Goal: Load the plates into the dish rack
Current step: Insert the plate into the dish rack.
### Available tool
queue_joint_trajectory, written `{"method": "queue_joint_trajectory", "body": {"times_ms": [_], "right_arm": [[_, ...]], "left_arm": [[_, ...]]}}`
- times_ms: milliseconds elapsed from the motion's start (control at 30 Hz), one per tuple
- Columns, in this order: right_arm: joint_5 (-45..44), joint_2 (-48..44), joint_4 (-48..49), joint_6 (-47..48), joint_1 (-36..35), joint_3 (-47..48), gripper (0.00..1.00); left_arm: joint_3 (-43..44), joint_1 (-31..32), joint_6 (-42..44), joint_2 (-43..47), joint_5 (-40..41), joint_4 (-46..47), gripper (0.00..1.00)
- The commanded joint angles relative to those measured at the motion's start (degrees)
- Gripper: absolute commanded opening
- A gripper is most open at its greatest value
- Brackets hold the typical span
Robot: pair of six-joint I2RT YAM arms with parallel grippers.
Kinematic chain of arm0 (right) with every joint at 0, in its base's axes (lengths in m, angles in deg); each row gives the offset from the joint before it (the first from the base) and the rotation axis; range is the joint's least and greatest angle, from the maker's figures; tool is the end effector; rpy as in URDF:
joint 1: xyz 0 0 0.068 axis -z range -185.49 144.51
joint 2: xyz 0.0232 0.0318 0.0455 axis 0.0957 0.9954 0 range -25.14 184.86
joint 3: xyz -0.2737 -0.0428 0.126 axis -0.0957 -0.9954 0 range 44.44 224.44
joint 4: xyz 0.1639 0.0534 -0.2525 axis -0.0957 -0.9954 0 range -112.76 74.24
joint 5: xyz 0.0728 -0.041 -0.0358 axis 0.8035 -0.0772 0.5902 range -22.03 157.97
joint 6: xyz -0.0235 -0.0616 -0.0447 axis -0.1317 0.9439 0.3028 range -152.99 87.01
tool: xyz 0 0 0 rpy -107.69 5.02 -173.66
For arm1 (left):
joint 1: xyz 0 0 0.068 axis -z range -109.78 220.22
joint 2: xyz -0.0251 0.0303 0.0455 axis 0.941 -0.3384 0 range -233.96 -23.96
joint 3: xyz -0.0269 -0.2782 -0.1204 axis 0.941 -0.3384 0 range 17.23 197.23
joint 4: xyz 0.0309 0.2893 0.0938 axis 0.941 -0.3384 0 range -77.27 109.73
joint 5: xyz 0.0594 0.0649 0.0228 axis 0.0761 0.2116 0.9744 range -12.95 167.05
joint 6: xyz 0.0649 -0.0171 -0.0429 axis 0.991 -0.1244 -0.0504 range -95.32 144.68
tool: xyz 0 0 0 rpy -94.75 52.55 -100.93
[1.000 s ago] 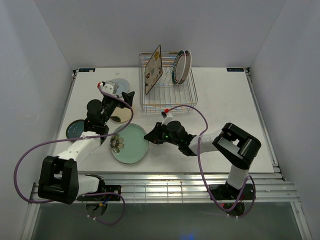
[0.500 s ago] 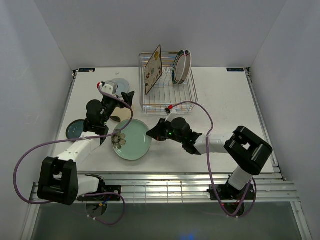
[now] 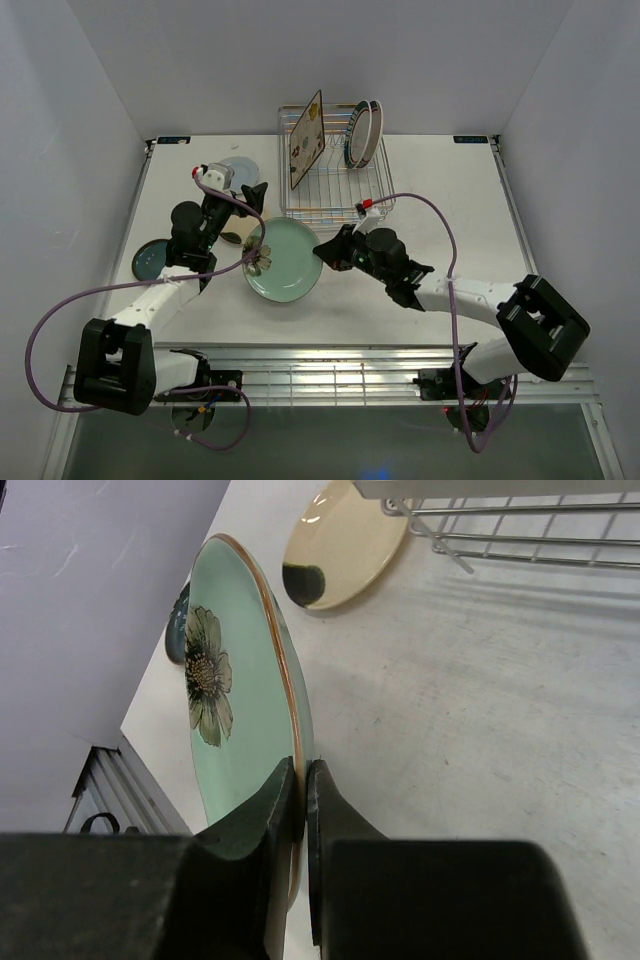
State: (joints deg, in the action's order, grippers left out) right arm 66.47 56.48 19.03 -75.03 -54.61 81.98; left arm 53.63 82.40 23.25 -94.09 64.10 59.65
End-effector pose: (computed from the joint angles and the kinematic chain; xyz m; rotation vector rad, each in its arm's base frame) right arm 0.2427 0.2778 0.2239 -0.0951 1.8733 1.1207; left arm 0.3244 -0.0858 0.2954 0.3215 1.4400 -0.3583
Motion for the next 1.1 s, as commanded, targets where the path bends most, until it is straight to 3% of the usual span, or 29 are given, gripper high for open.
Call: {"method": "queue_joint_trajectory", "body": {"times_ms": [0, 600, 1067], "right_arm": [[-3.24, -6.03, 5.83, 0.29, 0.87, 0.96, 0.08], [-6.67, -22.2, -2.96, 3.11, 10.1, 1.39, 0.08], [-14.14, -21.78, -8.32, 7.76, 15.02, 11.75, 0.08]], "left_arm": [[-0.37, 0.3, 0.46, 2.28, 0.73, 0.86, 0.98], [-0.46, 0.3, 0.55, 2.45, 1.79, 0.95, 0.98], [-0.63, 0.3, 0.46, 2.01, 1.35, 1.21, 0.98]]}}
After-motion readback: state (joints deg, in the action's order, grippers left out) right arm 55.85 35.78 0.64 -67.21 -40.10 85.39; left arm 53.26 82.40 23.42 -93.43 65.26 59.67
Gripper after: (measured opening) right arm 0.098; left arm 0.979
